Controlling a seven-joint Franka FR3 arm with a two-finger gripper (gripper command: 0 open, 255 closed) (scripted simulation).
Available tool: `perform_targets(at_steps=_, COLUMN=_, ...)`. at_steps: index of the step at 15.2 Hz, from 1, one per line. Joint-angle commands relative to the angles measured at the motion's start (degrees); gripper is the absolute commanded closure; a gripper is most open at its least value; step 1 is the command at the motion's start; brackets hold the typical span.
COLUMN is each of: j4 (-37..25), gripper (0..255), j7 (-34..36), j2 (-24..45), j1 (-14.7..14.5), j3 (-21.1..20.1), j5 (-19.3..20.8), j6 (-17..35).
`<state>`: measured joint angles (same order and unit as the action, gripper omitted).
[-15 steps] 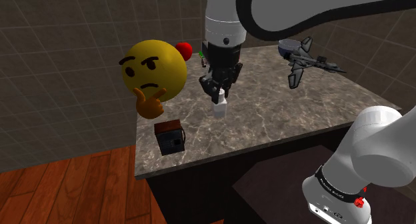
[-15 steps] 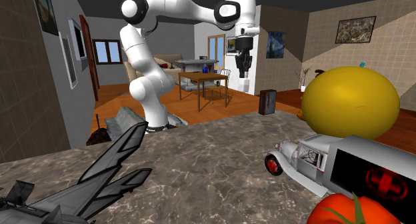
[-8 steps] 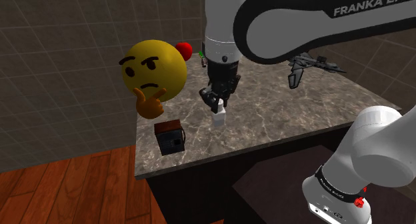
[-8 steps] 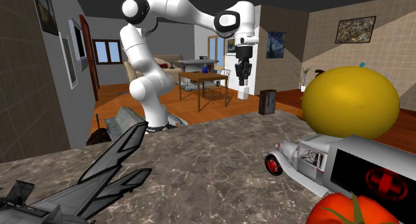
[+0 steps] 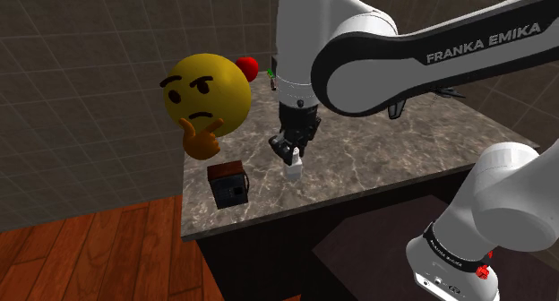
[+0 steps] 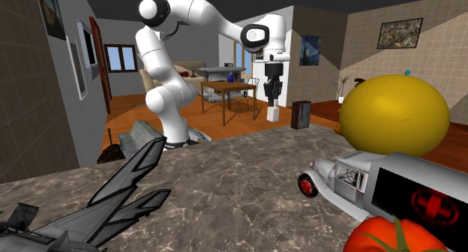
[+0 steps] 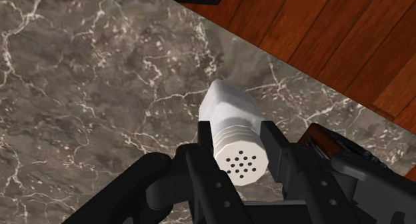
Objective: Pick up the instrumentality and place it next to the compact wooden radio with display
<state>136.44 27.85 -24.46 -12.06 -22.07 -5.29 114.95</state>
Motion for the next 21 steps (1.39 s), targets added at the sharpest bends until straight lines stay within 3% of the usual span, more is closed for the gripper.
perform_targets(at_steps=1, j4=1.28, gripper=255, j7=0.08, j2=0.44, j1=0.03, j3=-0.18, j5=0.02, j6=1.73)
perform_targets(at_steps=7, j4=4.59, gripper=255, j7=0.64, j2=2.17, j1=0.1, j3=-0.95, j5=0.18, j6=6.72)
perform_targets(at_steps=15, j4=4.74, gripper=255, j7=0.67, j2=2.27, j1=0.11, j3=-0.99, j5=0.2, j6=6.95)
perform_targets(at_steps=16, j4=4.74, gripper=0, j7=0.67, j2=2.27, j1=0.11, j3=-0.99, j5=0.2, j6=6.95)
perform_targets(at_steps=21, j4=4.74, gripper=0, j7=0.67, j2=2.27, j1=0.11, j3=-0.99, j5=0.2, j6=6.95)
